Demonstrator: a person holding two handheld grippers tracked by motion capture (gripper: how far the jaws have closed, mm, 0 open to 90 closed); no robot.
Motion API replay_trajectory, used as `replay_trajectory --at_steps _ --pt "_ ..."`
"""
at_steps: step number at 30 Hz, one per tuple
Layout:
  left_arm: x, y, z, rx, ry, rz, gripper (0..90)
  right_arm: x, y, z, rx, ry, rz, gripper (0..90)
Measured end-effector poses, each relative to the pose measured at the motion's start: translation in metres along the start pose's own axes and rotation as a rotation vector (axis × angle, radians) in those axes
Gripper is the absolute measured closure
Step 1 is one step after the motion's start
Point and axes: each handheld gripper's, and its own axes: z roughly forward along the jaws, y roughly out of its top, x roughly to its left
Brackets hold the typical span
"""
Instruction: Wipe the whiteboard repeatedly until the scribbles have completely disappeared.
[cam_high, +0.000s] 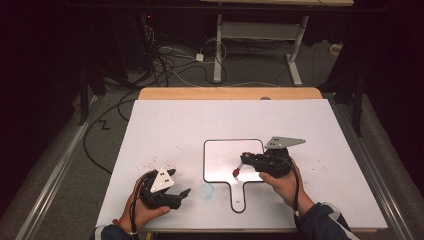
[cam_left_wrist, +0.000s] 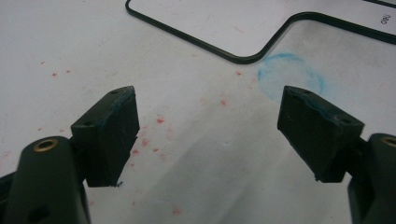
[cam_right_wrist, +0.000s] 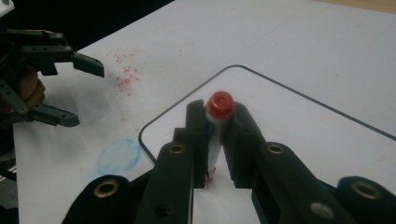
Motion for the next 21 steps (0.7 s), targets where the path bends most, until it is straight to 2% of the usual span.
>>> replay_trajectory --at_steps 5,8,11,15,17,21 --pt "0.0 -0.001 -0.001 -0.001 -0.002 0.0 20.1 0.005 0.002 0.005 0.0 0.002 -0.006 81.6" --pt "0.0 -0.001 -0.001 0.002 0.0 -0.001 20.1 0.001 0.001 0.001 0.011 -0.001 0.014 81.5" --pt "-0.001 -0.001 -0.002 -0.003 0.004 0.003 20.1 -0.006 -0.001 -0.012 0.026 -0.03 0.013 81.6" --pt "-0.001 -0.001 -0.003 -0.011 0.007 0.001 20.2 -0.02 -0.007 -0.035 0.046 -0.063 0.045 81.5" --pt "-0.001 -0.001 -0.003 -0.006 0.004 0.003 20.1 -0.026 -0.01 -0.046 0.052 -0.097 0.041 81.5" --pt "-0.002 0.001 -0.001 -0.005 0.001 0.008 20.1 -0.033 -0.015 -0.062 0.062 -0.124 0.052 81.6"
